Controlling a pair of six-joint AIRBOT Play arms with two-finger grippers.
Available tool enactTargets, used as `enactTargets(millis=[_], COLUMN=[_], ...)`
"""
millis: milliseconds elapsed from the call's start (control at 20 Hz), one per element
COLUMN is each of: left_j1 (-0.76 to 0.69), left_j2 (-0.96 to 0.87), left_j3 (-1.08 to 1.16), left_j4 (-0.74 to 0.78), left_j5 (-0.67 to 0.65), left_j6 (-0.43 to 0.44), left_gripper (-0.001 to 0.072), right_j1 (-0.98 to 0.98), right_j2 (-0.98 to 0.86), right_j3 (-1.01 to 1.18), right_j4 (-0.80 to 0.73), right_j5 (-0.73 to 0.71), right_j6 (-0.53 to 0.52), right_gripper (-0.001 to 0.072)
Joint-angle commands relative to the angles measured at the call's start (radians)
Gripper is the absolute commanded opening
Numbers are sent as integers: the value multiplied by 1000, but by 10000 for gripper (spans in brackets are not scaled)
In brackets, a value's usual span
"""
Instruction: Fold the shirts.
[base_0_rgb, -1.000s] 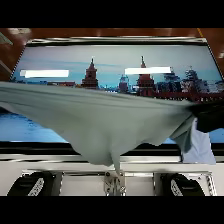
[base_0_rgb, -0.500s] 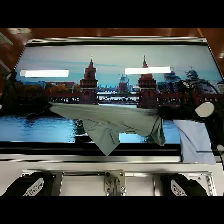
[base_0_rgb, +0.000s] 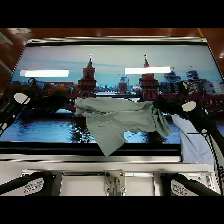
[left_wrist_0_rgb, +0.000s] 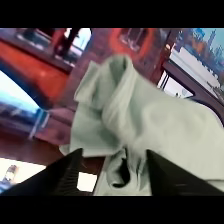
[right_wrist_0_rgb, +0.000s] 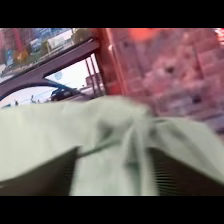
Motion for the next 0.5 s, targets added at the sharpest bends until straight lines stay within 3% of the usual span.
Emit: enactTargets(millis=[0, 250, 350, 450], left_j1=[66, 189, 170, 117], left_j2=[-25, -3, 0, 1], left_j3=[37, 83, 27, -83], left_j4=[-46, 29, 32, 19], left_j5=[-165, -600, -690, -643], left_j6=[46, 179, 247, 257], left_gripper=[592, 589, 589, 590], right_j1=[-38, -243, -361, -456], right_j2=[37, 203, 225, 232], right_j3=[61, 170, 158, 98], right_j4=[-32, -443, -479, -372], right_j5=[171, 568, 719, 711], right_j6=[-122, -110, -134, -117], right_gripper=[669, 667, 667, 667])
